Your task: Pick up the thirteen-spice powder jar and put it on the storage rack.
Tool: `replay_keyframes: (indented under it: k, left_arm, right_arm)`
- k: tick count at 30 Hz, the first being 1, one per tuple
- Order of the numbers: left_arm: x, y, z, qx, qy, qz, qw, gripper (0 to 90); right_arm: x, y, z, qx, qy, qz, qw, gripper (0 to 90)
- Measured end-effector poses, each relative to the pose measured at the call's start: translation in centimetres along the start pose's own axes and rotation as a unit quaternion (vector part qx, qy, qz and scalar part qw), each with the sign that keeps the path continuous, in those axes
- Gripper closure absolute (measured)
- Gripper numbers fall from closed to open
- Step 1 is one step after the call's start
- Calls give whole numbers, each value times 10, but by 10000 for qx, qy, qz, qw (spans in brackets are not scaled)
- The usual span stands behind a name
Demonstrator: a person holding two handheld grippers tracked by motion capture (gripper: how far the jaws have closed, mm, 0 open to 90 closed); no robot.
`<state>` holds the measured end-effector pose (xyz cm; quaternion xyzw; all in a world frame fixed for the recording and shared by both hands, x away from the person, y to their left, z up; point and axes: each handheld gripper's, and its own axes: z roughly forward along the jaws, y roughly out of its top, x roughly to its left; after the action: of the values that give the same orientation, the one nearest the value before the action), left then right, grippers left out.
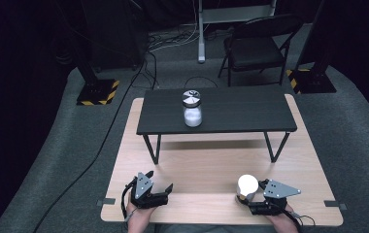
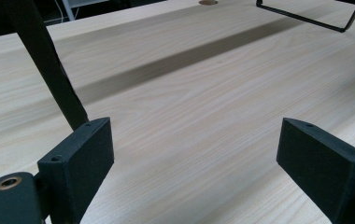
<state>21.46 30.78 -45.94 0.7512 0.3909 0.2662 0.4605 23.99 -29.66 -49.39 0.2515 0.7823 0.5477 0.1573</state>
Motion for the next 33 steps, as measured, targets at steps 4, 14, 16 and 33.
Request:
replay_keyframes:
  k: [4, 14, 16, 33]
  left_arm:
    - [0, 0, 0, 1, -5, -3, 10000, 104]
    - [0, 0, 0, 7, -7, -5, 10000, 104]
    - [0, 0, 0, 6, -8, -7, 10000, 104]
    - [1, 0, 1, 14, -17, -25, 10000, 105]
  right_arm:
    - [0, 5, 2, 68, -20, 3, 10000, 289]
    - [-6, 18, -1, -68, -116, 81, 9999, 290]
    - [-8, 22, -3, -127, -134, 128, 9997, 291]
    - [-36, 79, -9, -243, -68, 60, 9997, 291]
